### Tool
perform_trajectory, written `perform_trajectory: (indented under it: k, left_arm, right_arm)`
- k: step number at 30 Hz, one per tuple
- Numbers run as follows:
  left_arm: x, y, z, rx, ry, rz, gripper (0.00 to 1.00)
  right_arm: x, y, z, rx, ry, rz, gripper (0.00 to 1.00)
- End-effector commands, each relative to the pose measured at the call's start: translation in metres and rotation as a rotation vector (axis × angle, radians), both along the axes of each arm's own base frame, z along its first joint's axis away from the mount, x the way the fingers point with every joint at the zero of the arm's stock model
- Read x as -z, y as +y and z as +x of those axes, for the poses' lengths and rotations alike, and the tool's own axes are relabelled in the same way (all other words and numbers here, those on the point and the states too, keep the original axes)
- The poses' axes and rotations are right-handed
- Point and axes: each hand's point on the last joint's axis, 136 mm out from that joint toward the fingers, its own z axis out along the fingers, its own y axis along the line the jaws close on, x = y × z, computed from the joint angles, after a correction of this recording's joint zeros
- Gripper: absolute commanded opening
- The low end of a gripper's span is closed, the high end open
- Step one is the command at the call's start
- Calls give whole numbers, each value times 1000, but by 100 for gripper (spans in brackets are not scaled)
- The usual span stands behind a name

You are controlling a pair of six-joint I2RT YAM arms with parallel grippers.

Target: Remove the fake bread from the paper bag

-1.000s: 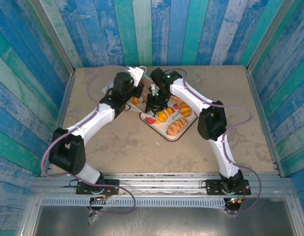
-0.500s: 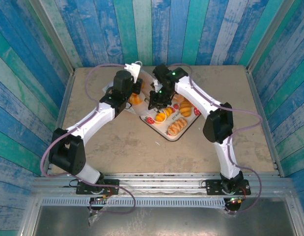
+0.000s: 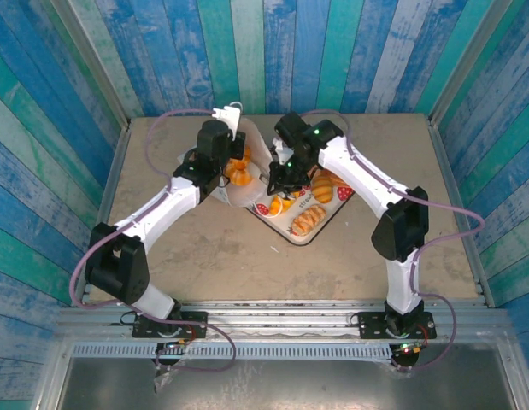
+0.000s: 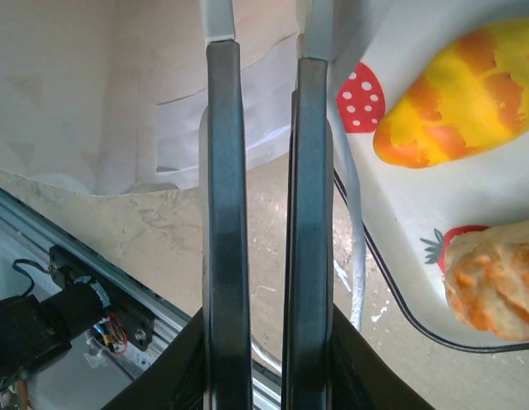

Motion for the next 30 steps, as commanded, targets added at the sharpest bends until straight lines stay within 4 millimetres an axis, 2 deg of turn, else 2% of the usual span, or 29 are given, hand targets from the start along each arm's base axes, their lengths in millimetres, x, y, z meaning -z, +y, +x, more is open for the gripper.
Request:
perform_trajectory:
  k: [1, 8, 13, 23, 30]
  left_arm:
    - [-2, 0, 10, -32, -4, -24, 0]
    - [1, -1, 9, -20, -2, -26, 0]
    - [3, -2, 9, -20, 5, -19, 0]
    - [9, -2, 15, -38, 34, -28, 0]
    - [14, -4, 17, -38, 46, -23, 0]
  right_arm:
    - [-16, -10, -5, -10, -53, -4, 1]
    - [-18, 1, 0, -22, -82, 36, 1]
    - [-30, 7, 1, -34, -118, 56, 1]
    - [-50, 0, -8, -46, -171, 70, 1]
    - [-55, -5, -10, -41, -188, 61, 0]
